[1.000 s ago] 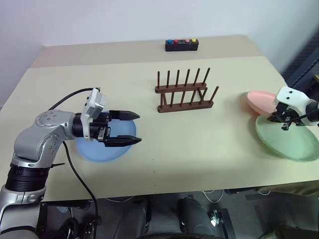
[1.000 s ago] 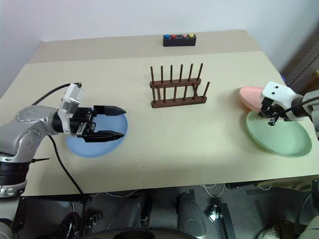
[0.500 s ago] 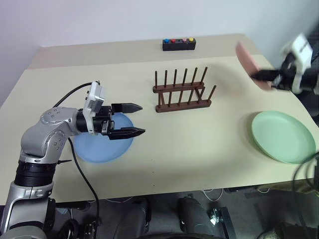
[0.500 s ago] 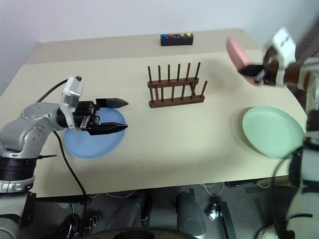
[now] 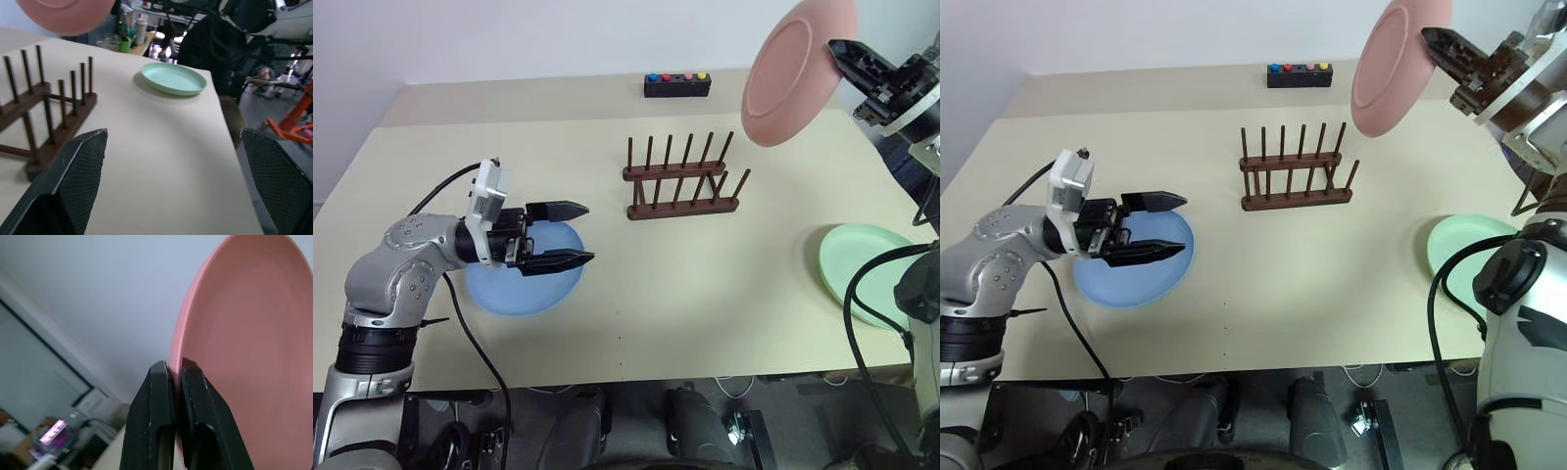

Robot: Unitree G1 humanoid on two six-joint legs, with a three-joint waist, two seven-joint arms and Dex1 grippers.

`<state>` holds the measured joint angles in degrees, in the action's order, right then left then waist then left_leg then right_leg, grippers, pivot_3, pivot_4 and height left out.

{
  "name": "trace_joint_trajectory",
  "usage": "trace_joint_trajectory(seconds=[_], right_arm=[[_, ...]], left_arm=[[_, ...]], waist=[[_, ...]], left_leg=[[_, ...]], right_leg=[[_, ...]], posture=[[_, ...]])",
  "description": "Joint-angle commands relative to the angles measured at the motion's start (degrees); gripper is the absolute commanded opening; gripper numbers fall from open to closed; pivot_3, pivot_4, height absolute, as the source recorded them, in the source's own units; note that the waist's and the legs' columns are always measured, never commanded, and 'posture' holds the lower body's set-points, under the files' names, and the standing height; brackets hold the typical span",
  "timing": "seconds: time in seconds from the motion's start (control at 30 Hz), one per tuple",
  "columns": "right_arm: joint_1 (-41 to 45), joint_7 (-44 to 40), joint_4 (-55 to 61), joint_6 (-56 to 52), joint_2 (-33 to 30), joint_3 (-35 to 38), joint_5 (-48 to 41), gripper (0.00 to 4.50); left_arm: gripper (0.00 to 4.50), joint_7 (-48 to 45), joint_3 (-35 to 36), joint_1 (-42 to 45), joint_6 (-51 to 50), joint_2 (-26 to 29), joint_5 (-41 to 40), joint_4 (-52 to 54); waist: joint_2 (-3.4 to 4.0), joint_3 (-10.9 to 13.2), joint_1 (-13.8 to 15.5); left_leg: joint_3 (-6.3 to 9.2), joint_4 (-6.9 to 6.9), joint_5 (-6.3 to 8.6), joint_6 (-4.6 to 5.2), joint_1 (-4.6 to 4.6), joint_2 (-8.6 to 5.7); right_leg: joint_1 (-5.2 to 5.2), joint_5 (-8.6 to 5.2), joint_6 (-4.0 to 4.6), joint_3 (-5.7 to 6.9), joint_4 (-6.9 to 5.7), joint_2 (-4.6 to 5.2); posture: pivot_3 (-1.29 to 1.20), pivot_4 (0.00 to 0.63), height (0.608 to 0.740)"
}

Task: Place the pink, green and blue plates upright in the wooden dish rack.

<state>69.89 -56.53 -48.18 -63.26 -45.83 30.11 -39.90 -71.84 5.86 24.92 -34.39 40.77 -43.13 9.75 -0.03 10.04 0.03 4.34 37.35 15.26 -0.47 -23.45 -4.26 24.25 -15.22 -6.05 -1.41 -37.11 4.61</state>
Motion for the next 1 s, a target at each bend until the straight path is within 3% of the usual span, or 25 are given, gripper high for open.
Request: trace_joint_trajectory(seconds=[0.03, 0.47, 0.93, 1.0], right_arm=[[1.2, -0.9, 4.2, -3.3, 0.1, 1.0, -3.9, 0.03], [-8.1, -3.4, 13.6, -2.5, 1.7, -7.2, -2.9, 0.03], [-9.1, -1.6, 12.5, 3.3, 4.5, -10.9, 0.1, 0.03], [-9.3, -1.5, 11.6, 5.2, 4.8, -11.6, 1.4, 0.69]], left_arm=[[4.50, 0.4, 2.3, -0.3, 0.2, 1.0, -1.4, 2.6], [4.50, 2.3, 3.0, -1.3, -0.7, 1.4, -2.6, 5.8], [4.50, 4.0, 2.4, -3.4, -0.5, 2.4, -1.2, 7.6], [4.50, 4.1, 2.3, -3.8, -0.4, 2.5, -1.0, 7.8]], waist=[[0.00, 0.0, -0.4], [0.00, 0.0, -0.8], [-0.01, 0.0, -0.8], [0.00, 0.0, -0.8]], left_leg=[[0.00, 0.01, 0.00, 0.00, 0.00, 0.00], [0.00, 0.03, 0.00, 0.01, 0.00, 0.01], [-0.01, 0.03, -0.01, 0.00, 0.00, 0.02], [-0.01, 0.03, -0.02, -0.03, 0.00, 0.01]], right_leg=[[0.01, 0.00, 0.00, 0.00, -0.03, -0.01], [0.03, 0.00, -0.01, -0.01, -0.07, -0.02], [0.04, 0.00, -0.01, -0.02, -0.07, -0.03], [0.04, 0.00, -0.01, -0.02, -0.07, -0.03]], posture=[[0.00, 0.150, 0.740], [0.00, 0.150, 0.740], [0.00, 0.150, 0.740], [0.00, 0.150, 0.740]])
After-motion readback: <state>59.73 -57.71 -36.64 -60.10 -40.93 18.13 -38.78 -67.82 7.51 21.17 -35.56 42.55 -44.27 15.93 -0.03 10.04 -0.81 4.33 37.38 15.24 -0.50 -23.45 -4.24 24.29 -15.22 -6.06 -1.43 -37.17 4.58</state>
